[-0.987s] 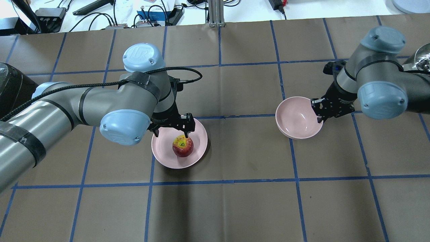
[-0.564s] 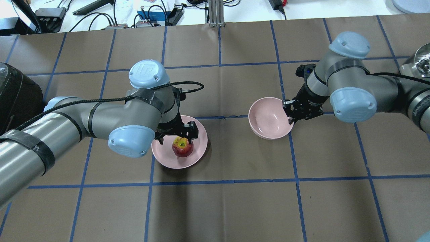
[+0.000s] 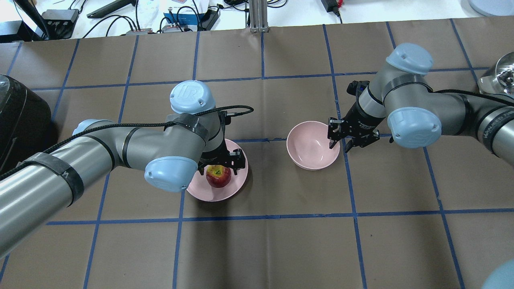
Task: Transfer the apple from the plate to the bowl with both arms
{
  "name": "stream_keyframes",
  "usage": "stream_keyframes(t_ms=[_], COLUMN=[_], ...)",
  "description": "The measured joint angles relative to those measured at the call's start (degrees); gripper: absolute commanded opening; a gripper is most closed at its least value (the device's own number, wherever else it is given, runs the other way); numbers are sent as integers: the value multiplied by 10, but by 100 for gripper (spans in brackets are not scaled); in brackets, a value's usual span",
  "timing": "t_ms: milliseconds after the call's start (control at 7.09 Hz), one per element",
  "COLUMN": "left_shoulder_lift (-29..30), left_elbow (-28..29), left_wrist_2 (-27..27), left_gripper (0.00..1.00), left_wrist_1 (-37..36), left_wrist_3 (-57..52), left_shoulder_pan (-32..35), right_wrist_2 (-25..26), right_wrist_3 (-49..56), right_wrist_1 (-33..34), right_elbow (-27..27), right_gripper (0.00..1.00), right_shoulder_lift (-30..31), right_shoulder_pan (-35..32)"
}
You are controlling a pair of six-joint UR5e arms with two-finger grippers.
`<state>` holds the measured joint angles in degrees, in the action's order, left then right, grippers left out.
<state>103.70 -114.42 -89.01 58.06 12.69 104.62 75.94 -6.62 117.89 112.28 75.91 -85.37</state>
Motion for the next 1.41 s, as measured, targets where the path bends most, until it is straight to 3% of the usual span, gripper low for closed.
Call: stream_keyframes(t_ms=[423,846,987,1269,1410], left_shoulder_lift=[15,38,40,40,40], left_elbow=[-1,-1,-2,0,2], left_wrist_2=[-6,-13,-14,-16,-16], left_gripper=[100,98,89,37,21], left_wrist_1=[-35,-64,-66,-66,-64], left_wrist_3=[-13,-30,-33,-36,-36], left_shoulder_pan=[1,0,0,0,0], right_wrist_2=[39,86,93,109,126], right_wrist_3=[-1,1,-1,2,3], right_wrist_1=[-19,-129,-140,-137,-135], right_elbow=[-81,-170,-172,-170,-171], right_gripper=[100,100,100,100,100], right_shoulder_lift=[9,76,94,103,104], right_shoulder_pan=[3,6,5,3,2])
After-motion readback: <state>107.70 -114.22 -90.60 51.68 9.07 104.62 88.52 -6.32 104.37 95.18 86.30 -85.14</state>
